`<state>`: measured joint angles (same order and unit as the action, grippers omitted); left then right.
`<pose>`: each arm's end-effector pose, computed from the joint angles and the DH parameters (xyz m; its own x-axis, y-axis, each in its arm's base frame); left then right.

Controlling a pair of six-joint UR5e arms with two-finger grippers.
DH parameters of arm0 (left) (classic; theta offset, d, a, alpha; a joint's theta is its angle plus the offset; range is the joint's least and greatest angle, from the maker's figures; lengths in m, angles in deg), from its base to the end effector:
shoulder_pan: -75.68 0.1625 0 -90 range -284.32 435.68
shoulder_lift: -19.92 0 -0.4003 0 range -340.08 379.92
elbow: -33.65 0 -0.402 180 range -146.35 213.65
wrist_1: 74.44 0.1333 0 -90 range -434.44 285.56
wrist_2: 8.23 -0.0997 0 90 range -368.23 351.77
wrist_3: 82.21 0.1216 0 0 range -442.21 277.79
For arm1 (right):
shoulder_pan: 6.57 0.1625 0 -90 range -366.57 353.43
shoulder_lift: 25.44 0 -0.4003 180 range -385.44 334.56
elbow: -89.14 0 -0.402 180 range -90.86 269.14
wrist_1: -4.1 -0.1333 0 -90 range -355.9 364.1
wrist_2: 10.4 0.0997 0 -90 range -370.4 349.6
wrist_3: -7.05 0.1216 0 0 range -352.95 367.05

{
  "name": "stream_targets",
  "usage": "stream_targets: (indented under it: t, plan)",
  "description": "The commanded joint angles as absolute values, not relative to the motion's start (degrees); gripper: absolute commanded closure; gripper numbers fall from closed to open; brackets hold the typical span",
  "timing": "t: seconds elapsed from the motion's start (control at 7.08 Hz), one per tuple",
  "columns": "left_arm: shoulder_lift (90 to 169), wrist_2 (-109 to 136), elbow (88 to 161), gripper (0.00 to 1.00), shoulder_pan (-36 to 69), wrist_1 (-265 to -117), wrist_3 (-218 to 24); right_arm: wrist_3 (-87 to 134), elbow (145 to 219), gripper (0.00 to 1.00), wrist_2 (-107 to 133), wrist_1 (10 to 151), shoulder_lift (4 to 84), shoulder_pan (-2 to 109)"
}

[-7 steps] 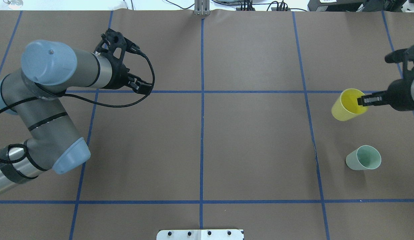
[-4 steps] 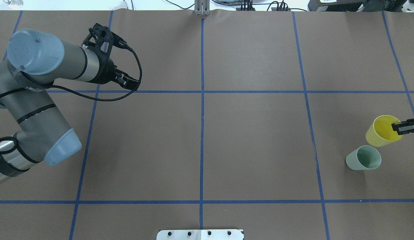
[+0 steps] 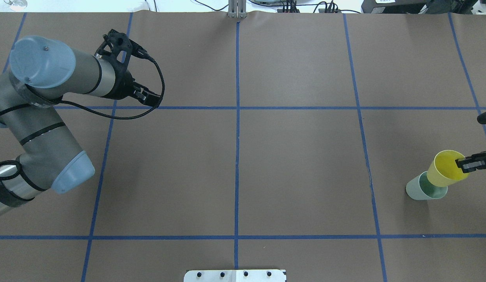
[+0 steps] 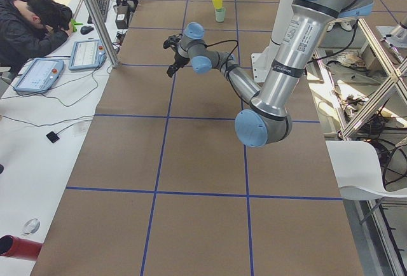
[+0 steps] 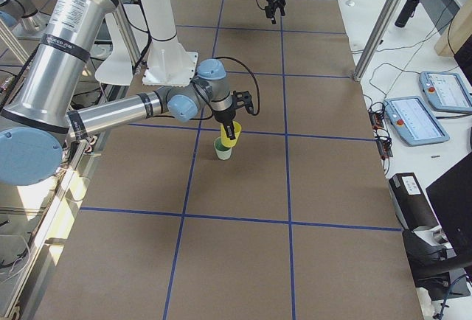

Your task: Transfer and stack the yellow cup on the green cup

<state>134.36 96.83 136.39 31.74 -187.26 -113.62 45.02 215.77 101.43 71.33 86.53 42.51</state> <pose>0.3884 -0.5156 0.2564 0.6212 0.5459 -0.5622 -0.0425 0.7399 0.6714 -0.1869 -0.3501 0.4610 0.7563 -0.2448 0.6067 0.0696 0.9522 0.2975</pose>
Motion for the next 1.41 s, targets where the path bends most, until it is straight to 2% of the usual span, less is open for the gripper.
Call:
stream_targets:
  t: [0.0,0.99,1.13,1.27]
  plan:
    - [134.4,96.8,136.0,0.01,31.7,-187.4,-113.7,45.0,214.7,1.0,101.7,71.3,86.5,41.8]
    - [134.4,96.8,135.4,0.0,31.2,-187.9,-113.9,45.0,213.9,1.0,103.1,71.3,86.2,40.9]
    - [134.4,96.8,135.2,0.0,31.2,-187.9,-114.1,45.0,213.7,0.46,103.5,71.3,86.1,40.7]
    - [134.4,96.6,135.2,0.0,31.2,-188.0,-114.3,45.0,213.7,0.01,103.6,71.2,85.5,40.5]
